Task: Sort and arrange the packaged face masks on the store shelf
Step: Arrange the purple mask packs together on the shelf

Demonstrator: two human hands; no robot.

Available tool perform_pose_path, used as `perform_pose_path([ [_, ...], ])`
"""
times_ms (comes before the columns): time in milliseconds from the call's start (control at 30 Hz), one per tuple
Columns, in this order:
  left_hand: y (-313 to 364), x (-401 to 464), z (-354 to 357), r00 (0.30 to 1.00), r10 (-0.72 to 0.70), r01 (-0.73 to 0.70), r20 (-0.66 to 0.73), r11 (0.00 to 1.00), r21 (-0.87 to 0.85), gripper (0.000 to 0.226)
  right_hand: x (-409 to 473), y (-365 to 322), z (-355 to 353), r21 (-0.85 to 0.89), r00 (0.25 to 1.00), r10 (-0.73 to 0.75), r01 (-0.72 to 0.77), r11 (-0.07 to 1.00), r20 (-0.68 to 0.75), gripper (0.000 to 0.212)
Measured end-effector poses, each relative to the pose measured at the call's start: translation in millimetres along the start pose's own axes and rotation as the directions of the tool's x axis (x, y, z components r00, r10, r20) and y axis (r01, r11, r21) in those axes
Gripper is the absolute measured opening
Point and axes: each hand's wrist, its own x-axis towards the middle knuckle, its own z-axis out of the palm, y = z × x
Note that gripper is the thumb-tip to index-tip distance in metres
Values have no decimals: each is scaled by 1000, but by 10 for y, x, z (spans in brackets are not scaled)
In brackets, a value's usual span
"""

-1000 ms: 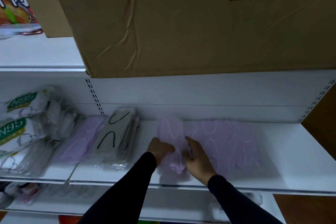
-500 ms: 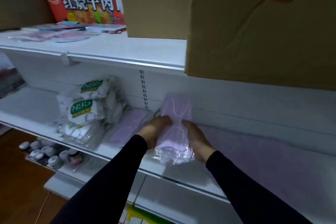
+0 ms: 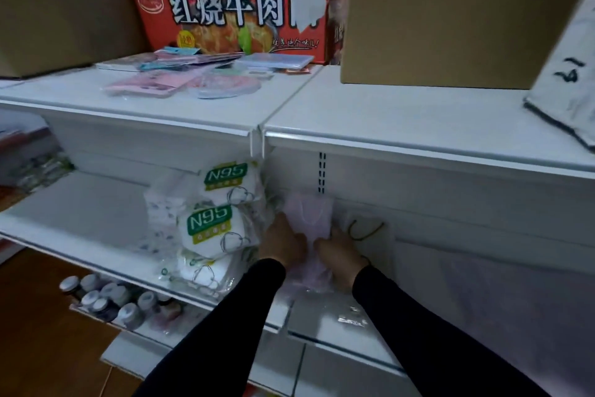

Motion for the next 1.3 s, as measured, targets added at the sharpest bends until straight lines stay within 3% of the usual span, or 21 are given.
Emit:
perform_pose_path([
  [100,-75,108,134,1000,-1,2,-16,1000,28,52,117,-3,182,72,992,73,-66,995,-99,26],
  [133,-101,154,173,1000,0,0,-9,1000,17,55,157,21,237,101,988,89,-77,992,-124,35],
  [233,-186,232,304,998,19,-25,60,995,96,68,466,357,373,227,973,174,-137,964,-151,95],
  [300,-242,252,375,993,1,-18,118,990,141,64,742,683,409,274,969,209,-167,947,-133,101],
  [433,-332,243,430,986,-34,10,164,989,146,38,389,277,375,203,965,220,-189,961,-141,91],
  [500,-343,245,430,991,-7,-17,136,984,177,36,128,-19,348,70,976,180,-172,983,-126,70],
  [600,-204,166,306,994,48,-69,103,975,210,40,-8,-180,240,-19,991,65,-68,998,-116,63],
  [667,-40,88,171,996,65,-77,68,980,185,46,-152,-334,141,9,989,-28,30,1000,-147,63],
  [800,371,20,28,975,213,-212,-60,977,31,41,-400,-449,-369,344,963,9,87,935,-269,44],
  [867,629,-42,24,960,268,-275,-85,958,-87,36,-580,-375,-772,418,958,8,118,901,-288,37],
  [1000,1218,-408,220,904,427,-410,26,883,-228,36,-991,21,-1709,307,894,27,125,944,-448,23],
  [1100,1661,-721,595,846,510,-473,157,853,-222,36,-1236,498,-2497,51,821,41,-14,999,-570,24],
  [1200,1980,-962,1098,841,436,-392,320,899,-195,46,-1489,911,-3179,-320,783,14,-271,908,-621,32],
  [1300,2094,-1087,1630,850,282,-284,445,957,-62,64,-1647,1209,-3712,-411,777,47,-382,828,-627,31],
])
